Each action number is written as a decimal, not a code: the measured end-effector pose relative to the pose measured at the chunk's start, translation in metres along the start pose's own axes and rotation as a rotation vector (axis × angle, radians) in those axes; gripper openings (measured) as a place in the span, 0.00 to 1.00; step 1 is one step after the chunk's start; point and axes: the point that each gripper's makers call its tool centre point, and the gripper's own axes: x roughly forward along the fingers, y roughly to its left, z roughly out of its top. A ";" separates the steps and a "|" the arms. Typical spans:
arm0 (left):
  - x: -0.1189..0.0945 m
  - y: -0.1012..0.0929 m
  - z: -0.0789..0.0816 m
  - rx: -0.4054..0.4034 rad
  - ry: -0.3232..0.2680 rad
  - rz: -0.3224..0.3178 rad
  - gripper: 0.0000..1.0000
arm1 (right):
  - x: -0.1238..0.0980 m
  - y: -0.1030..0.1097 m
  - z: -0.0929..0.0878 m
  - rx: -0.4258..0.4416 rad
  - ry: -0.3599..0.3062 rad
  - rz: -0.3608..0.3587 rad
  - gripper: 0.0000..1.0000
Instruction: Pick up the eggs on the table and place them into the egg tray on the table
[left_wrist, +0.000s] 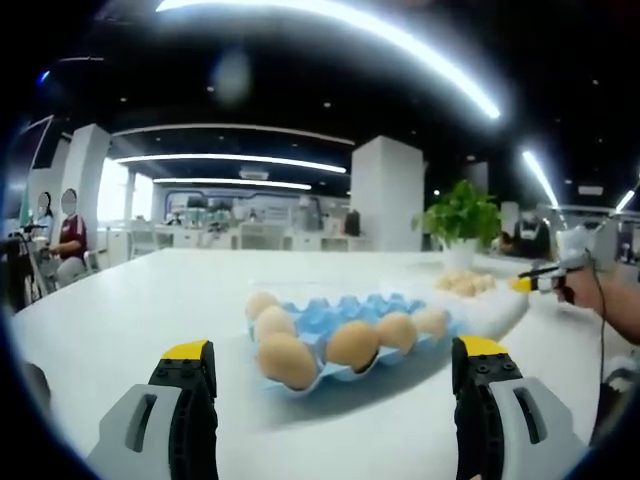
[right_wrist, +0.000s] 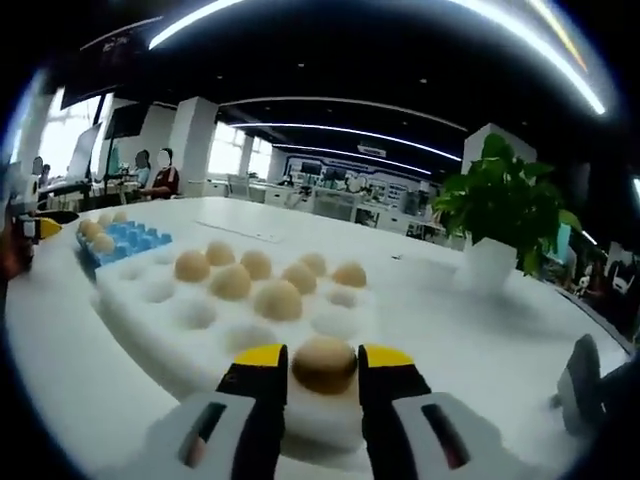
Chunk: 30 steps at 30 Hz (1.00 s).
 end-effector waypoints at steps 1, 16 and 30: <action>0.000 0.000 0.000 -0.003 -0.003 -0.002 1.00 | 0.000 -0.002 -0.001 0.014 -0.003 -0.008 0.36; 0.002 -0.004 0.001 -0.010 -0.015 -0.041 1.00 | 0.008 0.002 -0.001 0.072 -0.012 0.004 0.29; 0.005 -0.006 0.000 0.016 0.001 -0.045 1.00 | 0.004 -0.003 0.013 0.162 -0.116 -0.042 0.28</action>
